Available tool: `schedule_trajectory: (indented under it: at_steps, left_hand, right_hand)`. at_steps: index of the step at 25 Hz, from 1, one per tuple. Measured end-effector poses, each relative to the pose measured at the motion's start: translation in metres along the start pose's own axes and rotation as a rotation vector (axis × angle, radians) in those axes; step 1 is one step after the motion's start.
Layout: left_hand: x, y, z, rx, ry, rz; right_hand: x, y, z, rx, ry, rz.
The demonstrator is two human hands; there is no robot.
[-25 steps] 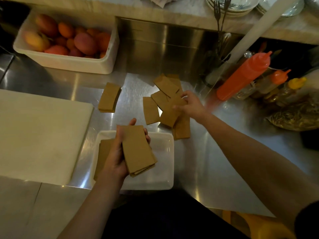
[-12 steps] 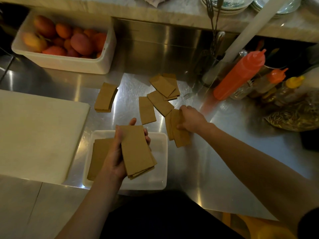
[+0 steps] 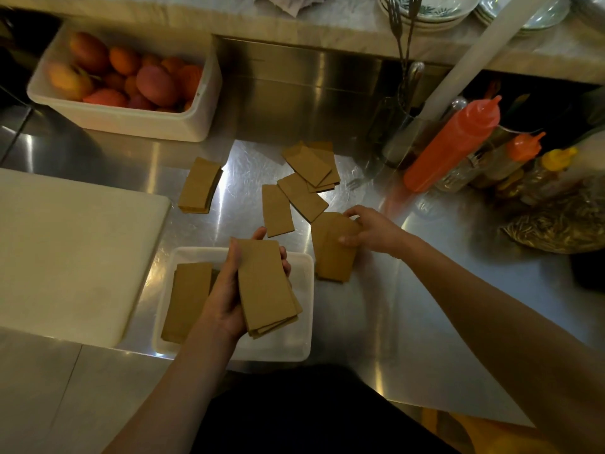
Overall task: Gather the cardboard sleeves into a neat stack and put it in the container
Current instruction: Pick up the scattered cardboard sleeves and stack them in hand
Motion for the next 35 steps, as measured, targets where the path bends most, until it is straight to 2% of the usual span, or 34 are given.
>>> schedule_trajectory:
  at_steps: [4, 8, 11, 14, 19, 22, 25, 27, 31, 35]
  left_hand:
    - [-0.001, -0.001, -0.001, 0.012, -0.001, 0.019]
    - [0.004, -0.008, -0.006, 0.01, 0.023, 0.014]
    - [0.011, -0.012, -0.005, 0.007, 0.027, 0.01]
    - [0.022, -0.008, 0.0, -0.022, -0.005, 0.009]
    - [0.037, -0.004, 0.008, -0.063, -0.063, 0.017]
    - [0.044, -0.003, 0.01, -0.055, -0.094, 0.038]
    - [0.05, 0.0, 0.011, -0.04, -0.117, 0.066]
    - [0.056, -0.001, 0.012, -0.034, -0.115, 0.084]
    - [0.064, 0.003, 0.008, -0.048, -0.111, 0.177]
    - [0.07, 0.008, 0.003, -0.03, -0.17, 0.282]
  right_hand:
    - [-0.014, 0.014, 0.016, 0.024, -0.048, -0.397]
    - [-0.023, 0.025, 0.026, 0.023, -0.084, -0.514]
    - [-0.025, 0.026, 0.027, 0.103, -0.025, -0.565]
    - [-0.018, 0.02, 0.02, 0.165, 0.069, -0.466]
    - [-0.007, 0.01, -0.018, 0.121, 0.133, -0.013]
    - [-0.024, -0.011, -0.051, 0.204, 0.141, 0.15]
    - [-0.066, -0.038, -0.088, 0.256, 0.046, 0.297]
    - [-0.099, -0.044, -0.105, 0.197, -0.035, 0.301]
    - [-0.148, -0.029, -0.115, -0.028, -0.129, 0.202]
    - [-0.185, -0.002, -0.11, -0.097, -0.227, 0.139]
Point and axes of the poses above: each hand's wrist, its own z-axis towards the middle knuckle, its own y-axis out of the palm, x = y × z, the point moved 3 cm from there along z, towards the middle knuckle, and after that the axes turned 9 degrees about -z, right-handed, at the moved point
